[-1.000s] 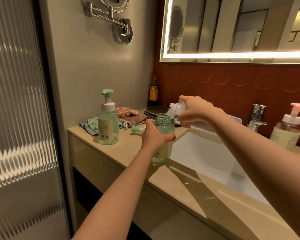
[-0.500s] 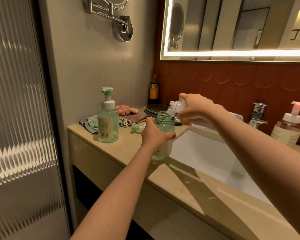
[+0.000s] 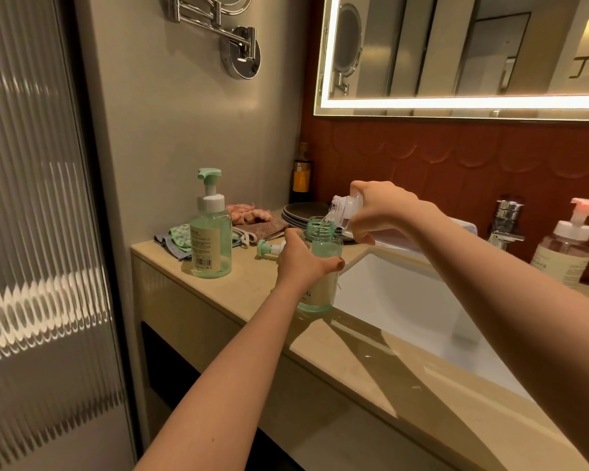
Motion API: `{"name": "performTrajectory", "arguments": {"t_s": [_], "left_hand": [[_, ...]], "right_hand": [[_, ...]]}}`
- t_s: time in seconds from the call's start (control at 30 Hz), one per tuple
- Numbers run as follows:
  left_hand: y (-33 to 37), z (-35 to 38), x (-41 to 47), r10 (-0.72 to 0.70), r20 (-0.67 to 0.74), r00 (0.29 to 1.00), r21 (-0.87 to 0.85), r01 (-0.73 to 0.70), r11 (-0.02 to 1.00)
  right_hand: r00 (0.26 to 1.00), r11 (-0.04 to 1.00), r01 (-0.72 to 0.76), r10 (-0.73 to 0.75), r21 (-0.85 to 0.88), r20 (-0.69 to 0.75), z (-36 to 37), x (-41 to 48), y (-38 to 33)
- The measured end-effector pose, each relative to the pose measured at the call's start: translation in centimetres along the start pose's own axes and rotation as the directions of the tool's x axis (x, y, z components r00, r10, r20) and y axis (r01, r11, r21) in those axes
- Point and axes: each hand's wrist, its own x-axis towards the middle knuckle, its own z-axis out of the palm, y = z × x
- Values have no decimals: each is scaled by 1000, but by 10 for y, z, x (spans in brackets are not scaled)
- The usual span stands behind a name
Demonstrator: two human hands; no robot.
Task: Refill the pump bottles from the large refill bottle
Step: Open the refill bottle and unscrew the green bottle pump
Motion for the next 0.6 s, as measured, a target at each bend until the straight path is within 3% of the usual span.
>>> {"name": "performTrajectory", "arguments": {"t_s": [0.6], "left_hand": [[-2, 0, 1, 12, -8, 1000, -3, -12, 1000]], "right_hand": [[1000, 1000, -12, 12, 3, 6, -2, -1, -1]]}}
